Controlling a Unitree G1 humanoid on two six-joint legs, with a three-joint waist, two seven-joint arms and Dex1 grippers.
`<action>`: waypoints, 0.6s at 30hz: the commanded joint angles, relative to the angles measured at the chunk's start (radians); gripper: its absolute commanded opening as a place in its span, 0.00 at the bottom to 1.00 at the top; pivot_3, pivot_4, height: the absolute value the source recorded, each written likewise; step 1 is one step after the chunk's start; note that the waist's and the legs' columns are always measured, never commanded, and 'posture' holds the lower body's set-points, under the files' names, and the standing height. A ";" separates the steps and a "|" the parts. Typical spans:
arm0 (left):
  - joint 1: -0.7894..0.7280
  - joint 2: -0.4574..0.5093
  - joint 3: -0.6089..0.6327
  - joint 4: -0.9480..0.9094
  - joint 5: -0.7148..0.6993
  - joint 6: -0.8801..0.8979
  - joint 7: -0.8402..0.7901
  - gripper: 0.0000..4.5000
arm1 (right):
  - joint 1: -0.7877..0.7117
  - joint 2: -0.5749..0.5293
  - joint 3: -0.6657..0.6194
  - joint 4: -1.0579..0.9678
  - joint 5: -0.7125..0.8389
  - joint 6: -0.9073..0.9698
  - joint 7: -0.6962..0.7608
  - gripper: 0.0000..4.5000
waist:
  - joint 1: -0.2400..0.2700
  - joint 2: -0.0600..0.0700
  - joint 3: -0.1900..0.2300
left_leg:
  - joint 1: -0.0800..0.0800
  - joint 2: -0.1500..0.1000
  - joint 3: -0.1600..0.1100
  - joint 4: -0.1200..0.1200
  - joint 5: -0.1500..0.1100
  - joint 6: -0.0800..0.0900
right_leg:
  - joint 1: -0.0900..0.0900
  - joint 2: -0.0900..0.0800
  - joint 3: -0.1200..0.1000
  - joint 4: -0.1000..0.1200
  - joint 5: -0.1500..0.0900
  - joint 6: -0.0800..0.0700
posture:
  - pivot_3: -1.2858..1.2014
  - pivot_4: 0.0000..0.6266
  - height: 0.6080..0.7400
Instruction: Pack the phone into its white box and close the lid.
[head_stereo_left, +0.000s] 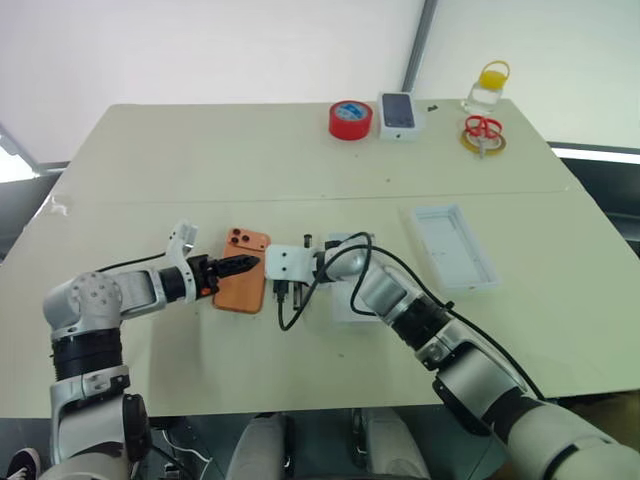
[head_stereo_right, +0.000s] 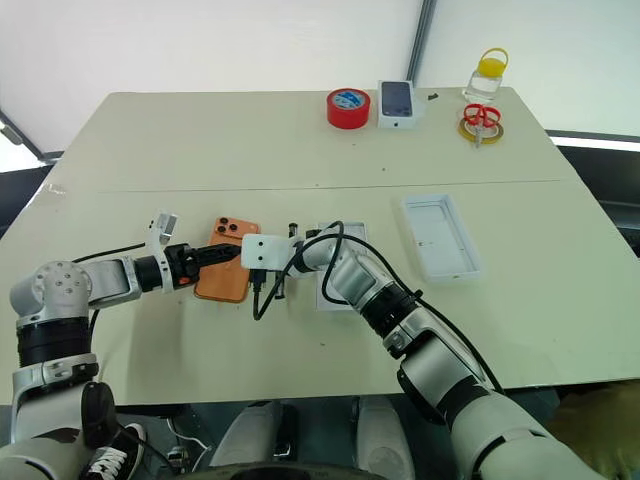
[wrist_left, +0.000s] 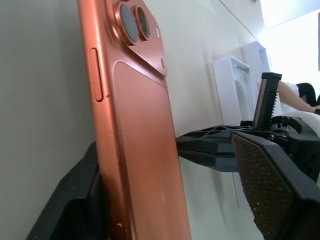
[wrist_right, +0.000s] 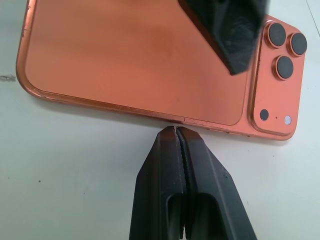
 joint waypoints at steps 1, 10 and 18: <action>0.020 0.005 0.001 0.016 -0.016 0.038 -0.012 0.39 | 0.007 0.001 -0.011 -0.013 -0.006 -0.008 -0.005 0.00 | 0.001 0.000 0.000 | 0.000 0.000 0.000 0.000 0.000 0.000 | 0.000 0.000 0.000 0.000 0.000 0.000 | 0.52 0.24 0.99; 0.030 -0.006 0.040 0.042 -0.021 0.037 -0.003 0.33 | 0.008 -0.002 -0.008 -0.009 -0.013 -0.017 -0.009 0.00 | 0.000 0.000 0.000 | 0.000 0.000 0.000 -0.001 0.000 0.000 | -0.001 0.000 0.000 0.000 0.000 0.000 | 0.52 0.24 0.99; 0.078 -0.041 0.066 -0.032 -0.054 -0.058 -0.021 0.00 | 0.018 0.017 -0.075 -0.040 0.063 -0.038 -0.016 0.00 | 0.000 -0.001 0.000 | 0.000 0.000 0.000 -0.002 0.000 -0.001 | -0.001 -0.001 0.000 -0.001 0.000 0.000 | 0.52 0.24 0.99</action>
